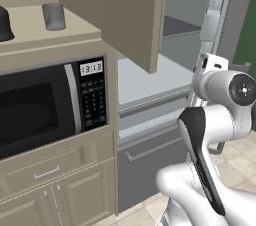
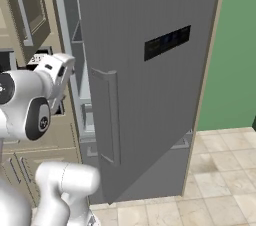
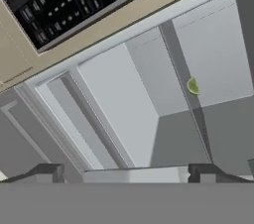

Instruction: There is a bowl on the dining counter. Grab a lemon wedge from the fridge and place it in the bowl. Then get the liquor bottle and glass cup from the cabinet and place them next to the bowl.

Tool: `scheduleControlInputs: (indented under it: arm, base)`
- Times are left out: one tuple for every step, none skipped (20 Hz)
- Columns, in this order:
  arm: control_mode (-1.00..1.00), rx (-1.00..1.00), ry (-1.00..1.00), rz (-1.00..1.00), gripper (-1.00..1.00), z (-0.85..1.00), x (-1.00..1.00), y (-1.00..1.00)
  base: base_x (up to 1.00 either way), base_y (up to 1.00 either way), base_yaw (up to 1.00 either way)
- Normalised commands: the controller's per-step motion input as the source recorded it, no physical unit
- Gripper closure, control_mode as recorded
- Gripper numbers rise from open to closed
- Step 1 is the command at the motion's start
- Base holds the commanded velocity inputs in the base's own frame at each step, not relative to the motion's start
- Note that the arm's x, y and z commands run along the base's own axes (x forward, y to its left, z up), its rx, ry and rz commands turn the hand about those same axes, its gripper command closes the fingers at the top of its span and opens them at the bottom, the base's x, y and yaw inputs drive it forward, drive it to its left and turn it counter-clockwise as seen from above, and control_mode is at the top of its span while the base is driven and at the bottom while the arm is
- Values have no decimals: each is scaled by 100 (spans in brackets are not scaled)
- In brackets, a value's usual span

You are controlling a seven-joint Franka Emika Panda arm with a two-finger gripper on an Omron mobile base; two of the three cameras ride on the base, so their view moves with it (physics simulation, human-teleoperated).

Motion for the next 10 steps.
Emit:
scheduleControlInputs:
  arm:
    - [-100, 0, 0, -1, -100, 0, 19, -2]
    - [-100, 0, 0, -1, -100, 0, 19, -2]
    - [-100, 0, 0, -1, -100, 0, 19, -7]
    - [-100, 1, 0, -1, -100, 0, 16, -11]
    - [-100, 0, 0, 0, -100, 0, 15, -10]
    - [-100, 0, 0, 0, -100, 0, 14, -13]
    - [-100, 1, 0, 0, -100, 0, 14, -18]
    - [-100, 2, 0, 0, -100, 0, 14, -20]
    - [-100, 2, 0, 0, -100, 0, 12, -22]
    - [-100, 2, 0, 0, -100, 0, 12, -26]
  base:
    - [0, 0, 0]
    - [0, 0, 0]
    - [0, 0, 0]
    - [0, 0, 0]
    - [0, 0, 0]
    - [0, 0, 0]
    - [0, 0, 0]
    - [0, 0, 0]
    - [0, 0, 0]
    - [0, 0, 0]
